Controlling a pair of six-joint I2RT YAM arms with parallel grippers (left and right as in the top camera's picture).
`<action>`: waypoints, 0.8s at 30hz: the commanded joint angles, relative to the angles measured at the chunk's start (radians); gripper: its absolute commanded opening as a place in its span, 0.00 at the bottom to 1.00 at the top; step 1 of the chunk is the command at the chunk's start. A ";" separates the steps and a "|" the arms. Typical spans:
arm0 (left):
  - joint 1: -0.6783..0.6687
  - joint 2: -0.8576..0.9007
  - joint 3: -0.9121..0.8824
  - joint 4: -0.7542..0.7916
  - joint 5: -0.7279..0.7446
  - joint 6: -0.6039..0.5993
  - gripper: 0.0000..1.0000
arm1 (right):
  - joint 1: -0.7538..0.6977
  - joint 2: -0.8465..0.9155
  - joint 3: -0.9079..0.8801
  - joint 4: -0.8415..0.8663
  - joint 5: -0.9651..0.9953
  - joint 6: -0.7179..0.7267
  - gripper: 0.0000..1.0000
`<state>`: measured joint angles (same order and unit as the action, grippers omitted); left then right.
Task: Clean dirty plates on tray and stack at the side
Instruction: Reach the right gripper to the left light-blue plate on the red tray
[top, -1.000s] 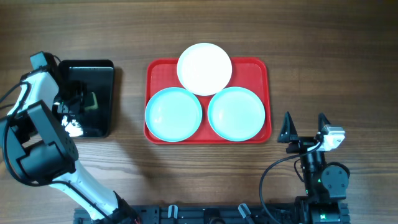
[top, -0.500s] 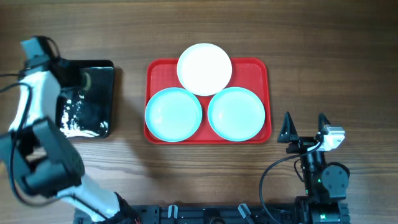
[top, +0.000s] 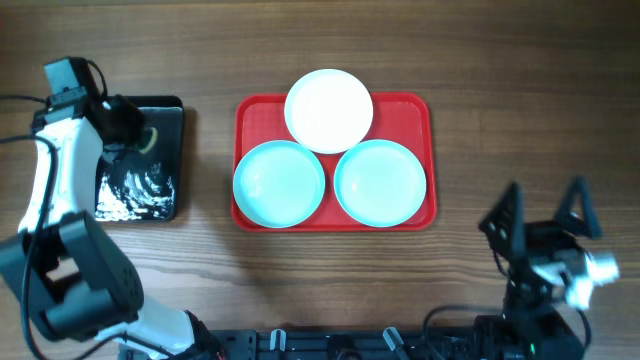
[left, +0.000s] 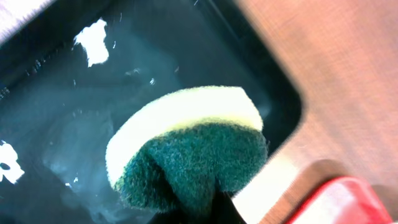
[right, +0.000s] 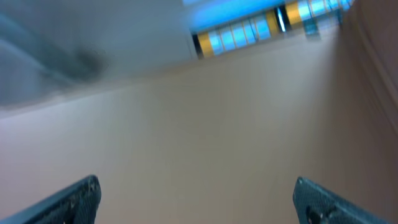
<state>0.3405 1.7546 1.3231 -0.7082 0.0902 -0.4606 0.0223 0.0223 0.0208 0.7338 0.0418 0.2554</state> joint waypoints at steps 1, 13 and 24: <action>0.005 -0.014 0.005 0.020 -0.013 0.005 0.04 | -0.003 0.079 0.229 -0.129 -0.084 -0.141 1.00; 0.004 -0.013 0.005 0.001 -0.013 0.005 0.04 | 0.259 1.667 1.442 -1.405 -0.289 -0.151 0.68; 0.003 -0.013 0.005 -0.022 -0.002 0.005 0.04 | 0.568 2.078 1.585 -1.490 -0.244 -0.192 0.56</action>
<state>0.3412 1.7428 1.3239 -0.7269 0.0765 -0.4606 0.5716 2.0705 1.5841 -0.7616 -0.2298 0.0666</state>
